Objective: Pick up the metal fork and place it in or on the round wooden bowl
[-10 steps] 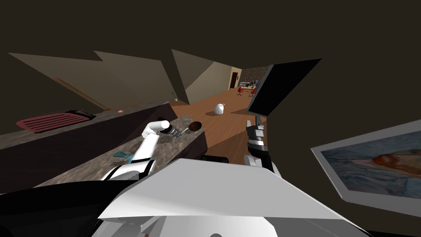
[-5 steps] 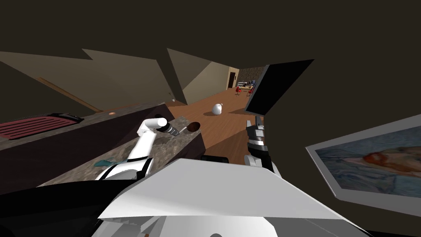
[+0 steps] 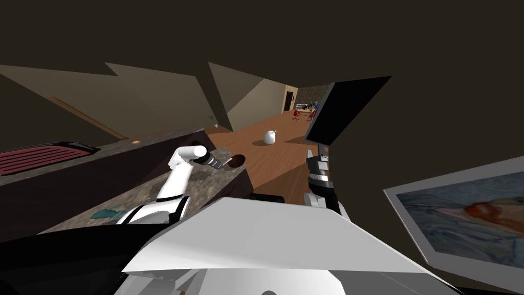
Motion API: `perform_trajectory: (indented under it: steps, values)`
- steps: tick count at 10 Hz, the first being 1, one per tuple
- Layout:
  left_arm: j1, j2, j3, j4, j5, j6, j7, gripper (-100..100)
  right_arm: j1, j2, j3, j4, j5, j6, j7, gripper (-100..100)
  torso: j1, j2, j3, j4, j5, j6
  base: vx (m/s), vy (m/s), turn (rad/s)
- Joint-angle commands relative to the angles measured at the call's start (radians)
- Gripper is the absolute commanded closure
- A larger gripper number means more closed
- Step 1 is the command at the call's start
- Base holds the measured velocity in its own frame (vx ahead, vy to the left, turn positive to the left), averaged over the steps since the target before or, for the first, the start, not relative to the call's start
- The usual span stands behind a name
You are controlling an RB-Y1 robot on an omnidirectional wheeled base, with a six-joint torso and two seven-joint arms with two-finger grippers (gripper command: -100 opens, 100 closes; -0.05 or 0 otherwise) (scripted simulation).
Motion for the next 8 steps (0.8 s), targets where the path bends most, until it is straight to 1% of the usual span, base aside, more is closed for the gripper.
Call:
perform_trajectory:
  steps: [1,2,3,5,7,8]
  values:
    - [0.001,-0.008,-0.002,-0.025,0.008,-0.005,0.015,100,0.0,0.0,0.0,0.0,0.0,0.0,0.0,0,0.0,0.0,0.0,0.0,0.0,0.0,0.179,-0.06,0.066]
    - [0.002,-0.006,-0.002,-0.017,0.004,-0.003,0.009,100,0.0,0.0,0.0,0.0,0.0,0.0,0.0,0,0.002,-0.001,-0.001,0.0,0.0,0.0,0.084,-0.027,0.01]
    - [0.001,-0.007,-0.003,-0.019,0.005,-0.004,0.012,-100,0.0,0.0,0.0,0.0,0.0,0.0,0.0,0,0.005,0.004,0.002,0.0,0.001,-0.001,0.016,-0.007,-0.005]
    - [0.001,-0.007,-0.003,-0.019,0.005,-0.004,0.012,-100,0.0,0.0,0.0,0.0,0.0,0.0,0.0,0,0.008,0.01,0.006,0.002,0.002,-0.001,0.004,-0.002,0.0]
    - [0.001,-0.008,-0.003,-0.019,0.005,-0.004,0.012,-100,0.0,0.0,0.0,0.0,0.0,0.0,0.0,0,0.008,0.011,0.006,0.002,0.002,-0.001,0.0,0.0,0.0]
    - [0.001,-0.008,-0.003,-0.019,0.005,-0.004,0.012,0,0.0,0.0,0.0,0.0,0.0,0.0,0.0,0,0.008,0.011,0.006,0.002,0.002,-0.001,0.0,0.0,0.0]
